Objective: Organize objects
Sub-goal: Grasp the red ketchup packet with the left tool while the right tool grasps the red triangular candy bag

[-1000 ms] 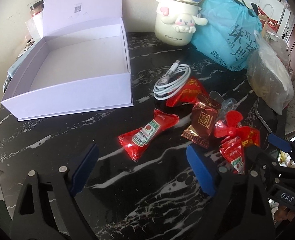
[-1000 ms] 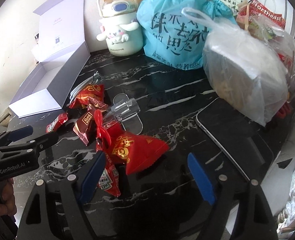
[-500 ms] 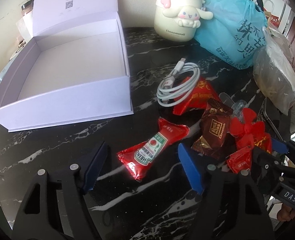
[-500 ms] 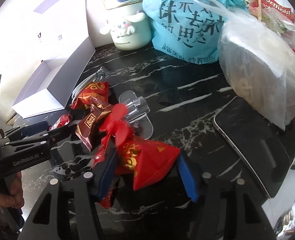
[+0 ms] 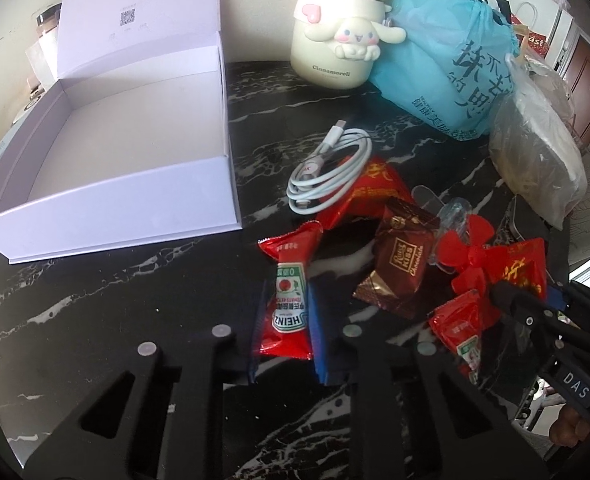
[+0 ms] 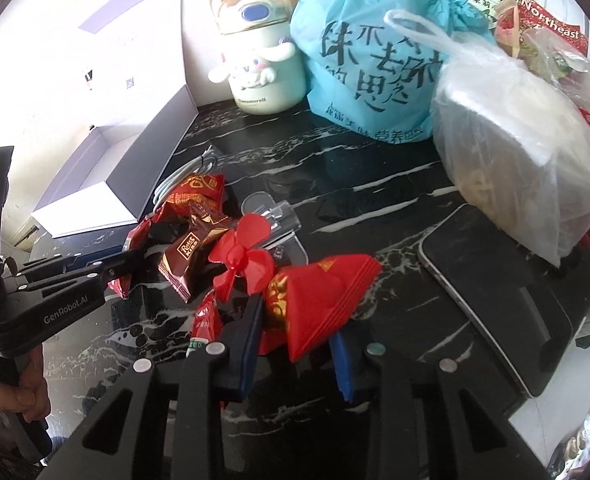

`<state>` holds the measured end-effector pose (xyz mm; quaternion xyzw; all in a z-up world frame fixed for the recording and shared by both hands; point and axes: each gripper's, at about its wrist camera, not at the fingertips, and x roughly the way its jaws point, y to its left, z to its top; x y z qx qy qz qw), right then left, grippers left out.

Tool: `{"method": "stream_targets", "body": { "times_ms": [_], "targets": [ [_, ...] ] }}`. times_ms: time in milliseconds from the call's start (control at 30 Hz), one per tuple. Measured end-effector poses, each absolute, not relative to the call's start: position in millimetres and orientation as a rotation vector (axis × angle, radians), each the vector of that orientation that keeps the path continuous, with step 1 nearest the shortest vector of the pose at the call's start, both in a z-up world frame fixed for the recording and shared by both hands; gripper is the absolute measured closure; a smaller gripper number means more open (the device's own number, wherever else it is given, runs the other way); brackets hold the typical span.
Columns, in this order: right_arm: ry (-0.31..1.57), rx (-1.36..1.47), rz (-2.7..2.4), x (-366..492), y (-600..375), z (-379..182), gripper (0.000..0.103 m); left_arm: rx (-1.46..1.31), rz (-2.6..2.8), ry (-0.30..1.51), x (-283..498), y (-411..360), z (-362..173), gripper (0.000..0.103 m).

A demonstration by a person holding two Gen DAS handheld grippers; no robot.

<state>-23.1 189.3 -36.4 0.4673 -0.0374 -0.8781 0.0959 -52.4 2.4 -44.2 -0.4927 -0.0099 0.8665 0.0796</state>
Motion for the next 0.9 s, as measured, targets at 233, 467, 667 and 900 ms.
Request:
{"method": "stream_targets", "body": {
  "times_ms": [233, 467, 667, 900],
  "targets": [
    [-0.097, 1.352, -2.627, -12.0, 193.3, -26.9, 0.072, -1.433, 2.615, -0.047, -41.7, 3.3, -31.6, 0.084],
    [-0.072, 1.305, -2.635, -0.3, 188.9, -14.1, 0.073, -1.403, 2.621, -0.05, -31.9, 2.8, -23.4, 0.089],
    [-0.064, 1.3, -2.628, 7.9, 184.0, -13.1, 0.073, -1.474, 2.568, -0.1, -29.1, -2.7, -37.5, 0.088],
    [-0.072, 1.317, -2.636, 11.0, 186.3, -16.4, 0.073, -1.495, 2.57, -0.121, -32.2, -2.2, -42.4, 0.049]
  ]
}}
